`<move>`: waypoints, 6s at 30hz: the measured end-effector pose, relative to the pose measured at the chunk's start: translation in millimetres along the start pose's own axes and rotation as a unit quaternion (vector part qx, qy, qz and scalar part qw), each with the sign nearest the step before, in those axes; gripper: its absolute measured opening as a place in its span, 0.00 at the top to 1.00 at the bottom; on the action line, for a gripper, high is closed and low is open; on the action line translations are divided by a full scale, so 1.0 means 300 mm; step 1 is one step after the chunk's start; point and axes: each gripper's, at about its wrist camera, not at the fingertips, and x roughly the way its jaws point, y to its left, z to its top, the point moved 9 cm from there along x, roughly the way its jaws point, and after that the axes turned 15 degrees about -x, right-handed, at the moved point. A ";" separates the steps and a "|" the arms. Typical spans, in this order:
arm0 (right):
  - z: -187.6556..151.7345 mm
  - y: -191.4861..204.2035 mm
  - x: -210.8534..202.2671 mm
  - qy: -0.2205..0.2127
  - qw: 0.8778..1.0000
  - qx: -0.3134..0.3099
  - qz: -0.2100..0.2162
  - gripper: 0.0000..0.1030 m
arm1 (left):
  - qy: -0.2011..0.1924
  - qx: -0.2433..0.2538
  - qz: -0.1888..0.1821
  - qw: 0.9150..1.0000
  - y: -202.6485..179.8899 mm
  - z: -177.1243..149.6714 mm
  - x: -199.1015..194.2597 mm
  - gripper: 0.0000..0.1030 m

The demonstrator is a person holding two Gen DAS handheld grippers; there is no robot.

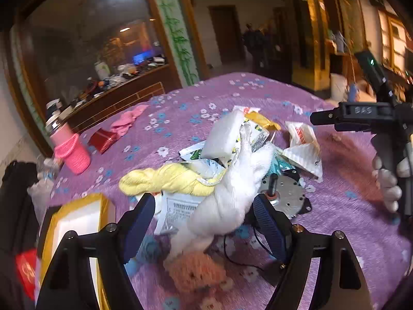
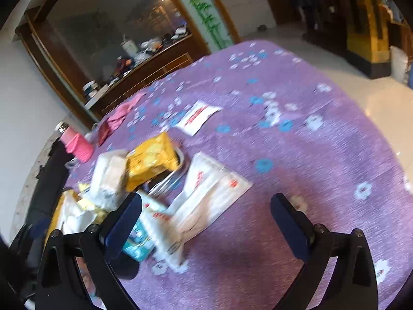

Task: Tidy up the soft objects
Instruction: 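Grasp the white towel with the left tool while the right tool grasps the white paper envelope, then carry towel and envelope into the white foam box and open both tools, then grasp the blue knitted glove with the left tool while the right tool returns to the pile, then carry the glove toward the foam box while the right tool grasps the pink fuzzy pad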

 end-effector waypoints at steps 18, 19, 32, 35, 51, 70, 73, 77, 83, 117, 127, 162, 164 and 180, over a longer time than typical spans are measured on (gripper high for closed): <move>-0.086 0.080 0.126 0.067 0.997 -0.020 0.011 0.23 | 0.053 0.050 -0.057 0.996 -0.038 0.028 0.174 0.22; -0.084 0.081 0.128 0.067 0.997 -0.021 0.010 0.23 | 0.055 0.043 -0.060 0.996 -0.034 0.028 0.176 0.28; -0.062 0.077 0.112 0.042 0.999 -0.016 0.014 0.72 | 0.054 -0.037 -0.118 0.991 -0.037 0.011 0.051 0.68; -0.058 0.077 0.102 0.036 0.999 -0.016 0.015 0.73 | 0.038 -0.061 -0.126 0.989 -0.010 0.020 -0.027 0.67; 0.028 0.426 -0.149 -0.018 0.991 -0.089 0.100 0.74 | -0.022 -0.210 -0.101 0.972 0.434 -0.014 -0.353 0.67; -0.069 1.315 0.324 0.143 0.936 -0.234 0.222 0.74 | 0.068 -0.380 -0.054 0.921 0.895 -0.086 0.007 0.66; -0.093 1.342 0.396 0.163 0.932 -0.246 0.209 0.73 | 0.073 -0.409 -0.054 0.908 0.943 -0.104 0.065 0.61; -0.110 1.340 0.452 0.175 0.934 -0.254 0.180 0.60 | 0.085 -0.431 -0.067 0.896 0.969 -0.122 0.088 0.45; -0.067 1.290 0.384 0.146 0.942 -0.239 0.186 0.51 | 0.069 -0.446 -0.063 0.890 1.007 -0.130 0.023 0.39; -0.012 0.307 0.024 -0.010 0.994 -0.080 0.075 0.30 | 0.244 -0.206 -0.006 0.948 0.353 -0.183 0.193 0.25; -0.009 0.296 0.014 -0.012 0.995 -0.063 0.077 0.30 | 0.186 -0.210 -0.065 0.958 0.340 -0.092 0.007 0.24; -0.031 0.229 0.039 0.007 0.990 -0.120 -0.074 0.29 | 0.189 -0.107 0.014 0.976 0.201 -0.216 0.187 0.65; -0.031 0.233 0.039 0.007 0.990 -0.119 -0.074 0.29 | 0.174 -0.124 0.002 0.977 0.208 -0.198 0.161 0.65; -0.028 0.250 0.045 -0.005 0.994 -0.106 -0.023 0.29 | 0.011 -0.273 -0.070 0.959 0.338 -0.135 -0.255 0.65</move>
